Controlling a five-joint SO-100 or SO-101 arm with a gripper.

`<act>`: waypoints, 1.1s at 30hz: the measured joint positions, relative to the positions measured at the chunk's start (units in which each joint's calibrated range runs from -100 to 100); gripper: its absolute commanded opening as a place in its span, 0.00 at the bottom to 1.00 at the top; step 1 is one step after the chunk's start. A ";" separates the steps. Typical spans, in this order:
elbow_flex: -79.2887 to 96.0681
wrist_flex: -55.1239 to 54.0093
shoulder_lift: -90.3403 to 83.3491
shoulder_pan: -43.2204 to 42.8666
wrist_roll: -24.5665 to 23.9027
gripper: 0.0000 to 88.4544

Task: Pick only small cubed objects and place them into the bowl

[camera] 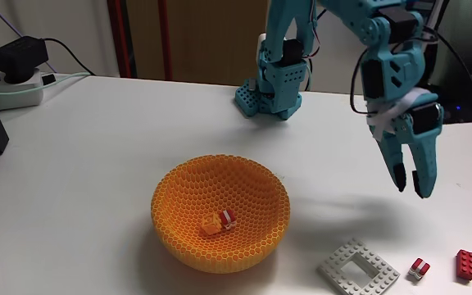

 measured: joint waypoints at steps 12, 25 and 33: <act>-19.31 -1.77 24.59 -2.22 -3.47 0.23; -26.21 -3.55 32.96 0.10 -3.13 0.23; -29.75 -3.77 36.60 2.03 -2.10 0.23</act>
